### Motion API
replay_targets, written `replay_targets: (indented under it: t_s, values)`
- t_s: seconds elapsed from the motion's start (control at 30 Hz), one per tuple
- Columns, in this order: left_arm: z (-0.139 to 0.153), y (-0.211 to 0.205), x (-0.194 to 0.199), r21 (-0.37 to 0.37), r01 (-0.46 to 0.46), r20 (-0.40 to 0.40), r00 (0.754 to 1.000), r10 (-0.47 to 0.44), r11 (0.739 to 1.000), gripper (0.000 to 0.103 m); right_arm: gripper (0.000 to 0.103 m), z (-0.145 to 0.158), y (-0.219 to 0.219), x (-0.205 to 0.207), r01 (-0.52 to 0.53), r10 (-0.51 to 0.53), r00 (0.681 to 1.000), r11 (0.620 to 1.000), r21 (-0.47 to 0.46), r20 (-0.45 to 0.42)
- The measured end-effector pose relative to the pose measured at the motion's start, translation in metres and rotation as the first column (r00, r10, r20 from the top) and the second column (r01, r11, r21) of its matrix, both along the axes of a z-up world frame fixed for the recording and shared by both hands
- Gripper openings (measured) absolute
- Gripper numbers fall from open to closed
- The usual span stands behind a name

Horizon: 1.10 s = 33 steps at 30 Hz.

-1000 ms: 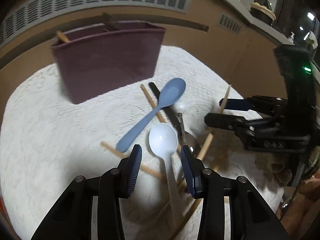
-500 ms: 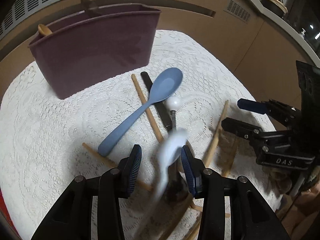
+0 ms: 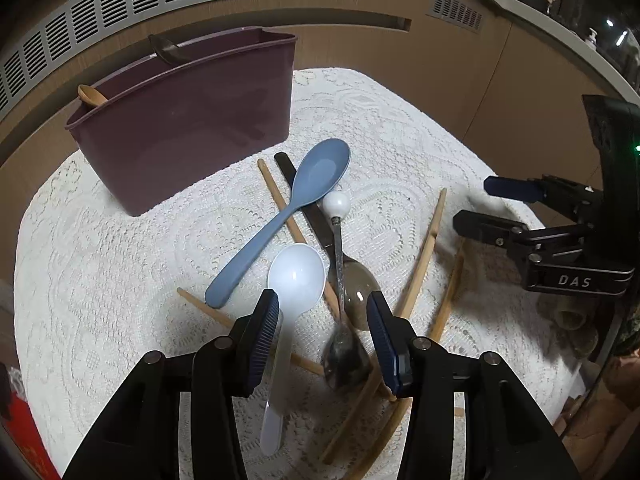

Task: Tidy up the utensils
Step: 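Grasp the white plastic spoon with the left tool while the right tool grasps the white ball utensil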

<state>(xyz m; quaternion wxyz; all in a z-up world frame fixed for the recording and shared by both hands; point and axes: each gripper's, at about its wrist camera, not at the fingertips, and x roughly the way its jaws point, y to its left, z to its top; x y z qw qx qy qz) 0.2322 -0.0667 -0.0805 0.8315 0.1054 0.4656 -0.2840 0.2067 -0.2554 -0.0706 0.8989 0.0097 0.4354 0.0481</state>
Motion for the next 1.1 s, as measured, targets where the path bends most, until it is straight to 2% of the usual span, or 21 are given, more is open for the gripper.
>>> replay_targets:
  t_s: [0.27,0.33,0.43,0.6,0.73,0.87,1.0,1.1]
  values:
    - [-0.011,-0.007,0.01,0.014,0.026,-0.021,0.999,-0.025,1.0,0.047,0.073,-0.001,-0.006,-0.003,0.011,-0.01,1.0,1.0,-0.021,0.014]
    - [-0.014,-0.008,0.017,0.031,0.0,-0.021,1.0,0.001,1.0,0.047,0.073,-0.002,-0.008,-0.003,0.014,-0.014,1.0,1.0,-0.019,0.012]
    - [-0.012,-0.004,0.026,0.016,-0.035,-0.027,0.999,0.036,0.999,0.047,0.073,-0.002,-0.011,-0.006,0.017,-0.017,1.0,1.0,-0.022,0.015]
    - [-0.013,-0.004,0.027,0.037,-0.033,-0.03,0.999,0.034,0.999,0.047,0.073,0.001,-0.01,-0.009,0.014,-0.012,0.999,0.999,-0.04,0.036]
    - [-0.014,-0.009,0.035,0.023,-0.042,-0.055,0.998,0.043,0.999,0.047,0.073,0.009,-0.004,-0.009,-0.003,0.006,0.998,0.999,-0.046,0.062]
    - [-0.017,-0.007,0.041,-0.023,-0.037,-0.114,0.993,0.034,0.999,0.047,0.073,0.02,0.006,-0.007,-0.02,0.025,0.996,0.998,-0.064,0.088]
    - [-0.016,0.004,0.044,-0.008,-0.063,-0.09,0.994,0.062,0.998,0.046,0.073,0.027,0.02,0.0,-0.052,0.058,0.993,0.997,-0.06,0.098]
    - [-0.019,0.012,0.048,-0.042,-0.079,-0.114,0.991,0.074,0.996,0.046,0.073,0.027,0.033,0.007,-0.079,0.085,0.992,0.995,-0.068,0.094]
